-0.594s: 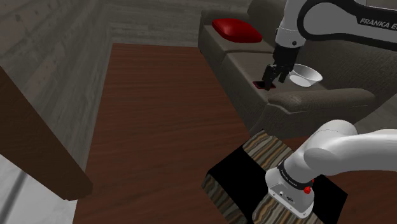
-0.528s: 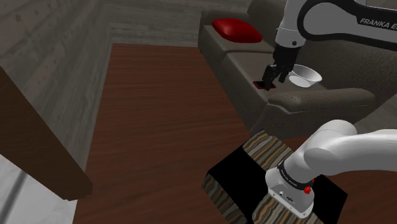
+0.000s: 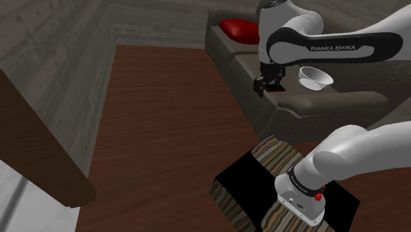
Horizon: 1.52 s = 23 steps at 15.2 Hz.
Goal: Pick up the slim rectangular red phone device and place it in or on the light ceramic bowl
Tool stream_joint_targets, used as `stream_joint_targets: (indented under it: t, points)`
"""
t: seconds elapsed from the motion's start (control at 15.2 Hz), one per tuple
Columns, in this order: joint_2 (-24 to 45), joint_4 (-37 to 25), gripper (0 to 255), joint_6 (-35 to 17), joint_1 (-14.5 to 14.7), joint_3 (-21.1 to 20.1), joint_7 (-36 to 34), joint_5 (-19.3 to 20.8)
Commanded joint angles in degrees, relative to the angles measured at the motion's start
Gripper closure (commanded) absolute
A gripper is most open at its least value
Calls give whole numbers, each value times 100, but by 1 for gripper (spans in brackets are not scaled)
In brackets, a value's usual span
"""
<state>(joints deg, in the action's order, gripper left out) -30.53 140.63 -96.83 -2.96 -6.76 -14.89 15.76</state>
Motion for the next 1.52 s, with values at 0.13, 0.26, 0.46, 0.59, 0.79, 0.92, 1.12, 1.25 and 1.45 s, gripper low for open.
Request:
stream_joint_targets:
  t: [0.13, 0.26, 0.46, 0.59, 0.79, 0.92, 1.12, 1.25, 1.45]
  points:
    - [989, -206, 0, -396, -260, -307, -714, 751]
    - [1497, -363, 0, -501, -394, -419, -1094, 1177]
    - [2280, -677, 0, -528, -556, -519, -1679, 1856]
    - [2806, -935, 0, -464, -633, -538, -2056, 2314]
    - [3587, -1384, 0, -269, -685, -482, -2564, 2975]
    - [4096, -1720, 0, -93, -689, -400, -2850, 3385]
    - [4837, -2273, 0, 207, -658, -219, -3191, 3942]
    - [5316, -2672, 0, 417, -625, -70, -3360, 4276]
    - [6020, -3320, 0, 730, -568, 186, -3530, 4724]
